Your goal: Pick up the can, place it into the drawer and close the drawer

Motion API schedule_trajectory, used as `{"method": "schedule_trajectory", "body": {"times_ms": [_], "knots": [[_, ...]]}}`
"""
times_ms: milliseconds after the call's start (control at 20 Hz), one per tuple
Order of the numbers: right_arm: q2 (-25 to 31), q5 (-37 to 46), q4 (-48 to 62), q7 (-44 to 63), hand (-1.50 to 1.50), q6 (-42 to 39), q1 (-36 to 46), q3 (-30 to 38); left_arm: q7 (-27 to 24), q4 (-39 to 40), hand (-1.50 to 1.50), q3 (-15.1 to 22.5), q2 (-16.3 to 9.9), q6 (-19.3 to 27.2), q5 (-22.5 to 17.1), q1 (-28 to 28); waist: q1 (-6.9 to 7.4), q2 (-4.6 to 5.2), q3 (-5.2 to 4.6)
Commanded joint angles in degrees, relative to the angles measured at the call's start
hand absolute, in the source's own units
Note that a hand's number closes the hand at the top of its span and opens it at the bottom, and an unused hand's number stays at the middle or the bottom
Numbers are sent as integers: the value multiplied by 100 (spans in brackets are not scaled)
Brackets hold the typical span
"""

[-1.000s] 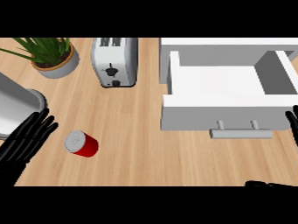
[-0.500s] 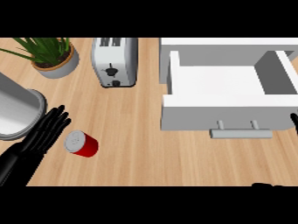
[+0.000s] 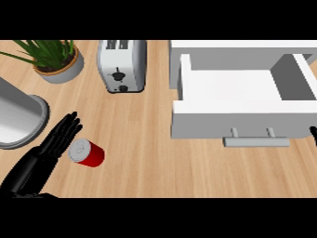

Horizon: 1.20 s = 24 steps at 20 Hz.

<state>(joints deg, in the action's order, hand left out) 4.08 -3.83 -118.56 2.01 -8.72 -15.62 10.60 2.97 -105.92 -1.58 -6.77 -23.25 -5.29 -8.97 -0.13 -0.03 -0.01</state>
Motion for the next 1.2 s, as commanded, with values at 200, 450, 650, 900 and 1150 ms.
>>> {"method": "schedule_trajectory", "body": {"times_ms": [200,450,650,900,1150], "knots": [[97,-37,704,-127,-150,-74,548,308,-350,522,-150,-390,-162,-161,16,62,24,3,2],[-6,-16,751,-630,-150,-240,233,329,-1527,1742,-150,-229,19,52,857,308,-2,4,1],[-209,220,534,-536,-150,-136,80,107,-2086,2483,-150,-739,-463,-348,675,432,-7,5,0],[-337,525,443,-538,-150,-121,107,-163,-2418,2896,-150,-667,-420,-313,934,431,3,3,0],[-187,134,-207,211,-150,-193,8,106,-3020,3997,-150,-819,-640,-358,1130,959,-23,4,-2]]}}
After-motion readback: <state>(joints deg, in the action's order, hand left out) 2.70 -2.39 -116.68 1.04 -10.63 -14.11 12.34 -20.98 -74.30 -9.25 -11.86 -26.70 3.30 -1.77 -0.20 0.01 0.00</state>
